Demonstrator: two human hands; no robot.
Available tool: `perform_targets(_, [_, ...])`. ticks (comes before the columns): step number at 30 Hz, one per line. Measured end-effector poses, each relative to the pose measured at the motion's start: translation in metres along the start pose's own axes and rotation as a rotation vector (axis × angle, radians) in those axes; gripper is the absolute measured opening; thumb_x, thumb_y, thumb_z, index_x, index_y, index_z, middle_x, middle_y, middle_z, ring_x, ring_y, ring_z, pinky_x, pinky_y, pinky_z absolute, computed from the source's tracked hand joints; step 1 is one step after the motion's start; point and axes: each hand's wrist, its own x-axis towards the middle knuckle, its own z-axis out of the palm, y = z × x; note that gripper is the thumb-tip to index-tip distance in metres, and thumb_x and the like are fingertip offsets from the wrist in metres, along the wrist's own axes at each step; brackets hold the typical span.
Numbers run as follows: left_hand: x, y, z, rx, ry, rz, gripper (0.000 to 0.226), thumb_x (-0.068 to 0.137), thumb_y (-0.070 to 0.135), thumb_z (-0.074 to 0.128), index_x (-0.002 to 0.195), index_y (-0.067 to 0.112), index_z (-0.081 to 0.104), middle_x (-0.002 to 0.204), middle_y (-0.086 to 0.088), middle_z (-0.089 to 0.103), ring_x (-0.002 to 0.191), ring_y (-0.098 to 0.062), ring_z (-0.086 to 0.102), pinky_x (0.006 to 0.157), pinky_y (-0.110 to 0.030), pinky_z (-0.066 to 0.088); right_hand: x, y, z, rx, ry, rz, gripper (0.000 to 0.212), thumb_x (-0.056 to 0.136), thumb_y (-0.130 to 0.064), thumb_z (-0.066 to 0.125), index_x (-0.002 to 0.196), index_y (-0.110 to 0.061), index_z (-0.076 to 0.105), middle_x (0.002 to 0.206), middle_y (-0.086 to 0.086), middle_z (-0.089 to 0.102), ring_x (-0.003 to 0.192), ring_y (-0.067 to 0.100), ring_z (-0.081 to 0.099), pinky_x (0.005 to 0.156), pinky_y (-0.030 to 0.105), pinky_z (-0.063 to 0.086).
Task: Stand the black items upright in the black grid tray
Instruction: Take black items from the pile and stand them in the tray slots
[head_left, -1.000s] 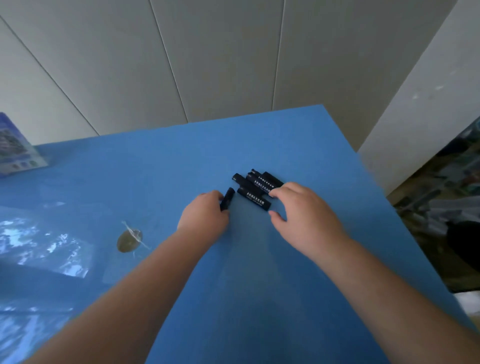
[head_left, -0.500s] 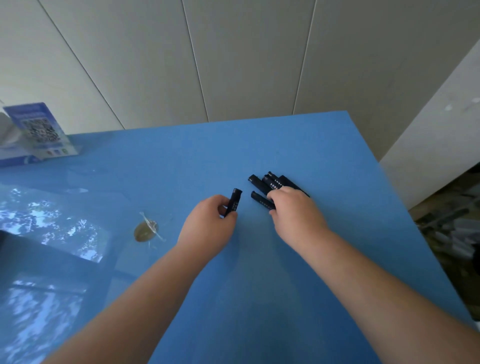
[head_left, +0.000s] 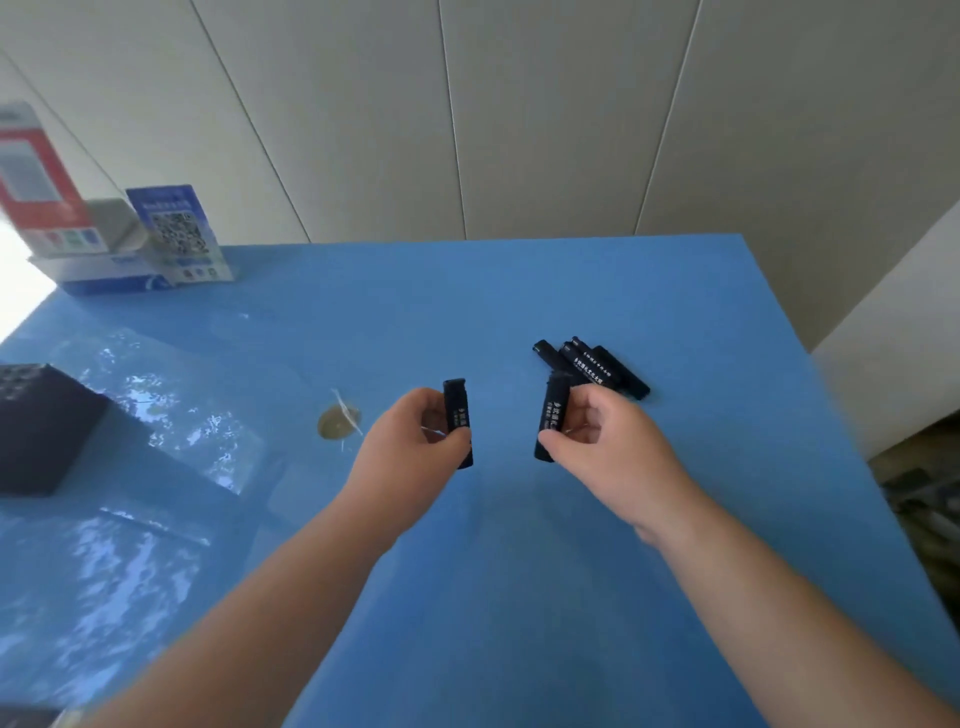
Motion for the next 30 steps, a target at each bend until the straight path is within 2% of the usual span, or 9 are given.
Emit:
perform_targets(3, [-0.009, -0.015, -0.014, -0.146, 0.038, -0.056, 0.019, 0.086, 0.017, 0.065, 0.097, 0.032, 0.062, 0.083, 0.01, 0.067, 0.064, -0.002, 0.065, 0.068, -0.033, 0.056, -0.006, -0.008, 0.019, 0.002, -0.098, -0.038, 0.013, 0.087, -0.02, 0.071, 0.096, -0.028, 0.067, 0.091, -0.011, 0.073, 0.083, 0.007, 0.07, 0.085, 0.036, 0.058])
perform_targets(5, [-0.018, -0.027, -0.029, -0.229, 0.059, -0.098, 0.019, 0.087, 0.017, 0.065, 0.099, 0.032, 0.064, 0.088, 0.006, 0.069, 0.071, -0.009, 0.067, 0.077, -0.038, 0.057, -0.01, -0.015, 0.032, -0.003, -0.148, -0.056, 0.007, 0.089, -0.024, 0.069, 0.094, -0.029, 0.068, 0.086, -0.013, 0.072, 0.077, 0.005, 0.068, 0.082, 0.035, 0.057])
perform_targets(10, [-0.046, -0.059, -0.075, -0.354, 0.182, -0.108, 0.008, 0.094, 0.021, 0.062, 0.098, 0.026, 0.067, 0.102, -0.001, 0.071, 0.091, -0.019, 0.07, 0.07, -0.029, 0.051, -0.024, -0.037, 0.075, 0.025, -0.272, -0.115, 0.007, 0.094, -0.027, 0.067, 0.091, -0.026, 0.073, 0.074, -0.018, 0.069, 0.064, -0.004, 0.061, 0.072, 0.022, 0.048])
perform_targets(12, [-0.058, -0.074, -0.094, -0.371, 0.237, -0.113, 0.006, 0.094, 0.021, 0.062, 0.097, 0.024, 0.067, 0.1, -0.002, 0.072, 0.09, -0.025, 0.07, 0.073, -0.032, 0.054, -0.032, -0.047, 0.098, 0.013, -0.321, -0.145, 0.005, 0.093, -0.025, 0.068, 0.094, -0.026, 0.073, 0.08, -0.014, 0.072, 0.07, 0.001, 0.065, 0.074, 0.025, 0.052])
perform_targets(16, [-0.087, -0.108, -0.139, -0.394, 0.319, -0.111, 0.012, 0.092, 0.018, 0.064, 0.098, 0.028, 0.067, 0.095, 0.0, 0.072, 0.089, -0.029, 0.069, 0.078, -0.039, 0.057, -0.053, -0.063, 0.151, 0.015, -0.411, -0.182, 0.01, 0.092, -0.025, 0.07, 0.1, -0.03, 0.072, 0.096, -0.004, 0.075, 0.092, 0.017, 0.071, 0.09, 0.044, 0.058])
perform_targets(21, [-0.138, -0.156, -0.21, -0.43, 0.442, -0.122, 0.012, 0.091, 0.018, 0.065, 0.097, 0.028, 0.069, 0.095, -0.003, 0.07, 0.089, -0.026, 0.07, 0.082, -0.041, 0.059, -0.085, -0.089, 0.224, -0.003, -0.504, -0.206, 0.006, 0.09, -0.026, 0.069, 0.095, -0.029, 0.07, 0.094, 0.0, 0.074, 0.092, 0.022, 0.072, 0.091, 0.052, 0.056])
perform_targets(24, [-0.168, -0.184, -0.253, -0.435, 0.495, -0.144, 0.009, 0.091, 0.025, 0.066, 0.098, 0.03, 0.07, 0.094, 0.0, 0.073, 0.084, -0.021, 0.072, 0.088, -0.049, 0.057, -0.106, -0.104, 0.267, -0.031, -0.582, -0.24, 0.005, 0.09, -0.025, 0.069, 0.094, -0.029, 0.069, 0.094, 0.0, 0.074, 0.091, 0.022, 0.072, 0.091, 0.049, 0.057])
perform_targets(27, [-0.193, -0.203, -0.29, -0.431, 0.522, -0.137, 0.007, 0.091, 0.031, 0.066, 0.096, 0.032, 0.07, 0.091, 0.006, 0.074, 0.08, -0.018, 0.073, 0.089, -0.046, 0.056, -0.126, -0.117, 0.307, -0.029, -0.606, -0.258, 0.008, 0.093, -0.02, 0.068, 0.098, -0.026, 0.068, 0.098, 0.003, 0.073, 0.09, 0.022, 0.073, 0.087, 0.039, 0.058])
perform_targets(30, [-0.209, -0.221, -0.317, -0.445, 0.546, -0.112, 0.01, 0.091, 0.026, 0.067, 0.099, 0.031, 0.069, 0.095, 0.004, 0.072, 0.081, -0.019, 0.073, 0.087, -0.044, 0.058, -0.141, -0.128, 0.343, 0.012, -0.6, -0.251, 0.013, 0.092, -0.016, 0.069, 0.103, -0.024, 0.067, 0.096, 0.002, 0.073, 0.088, 0.023, 0.073, 0.088, 0.039, 0.058])
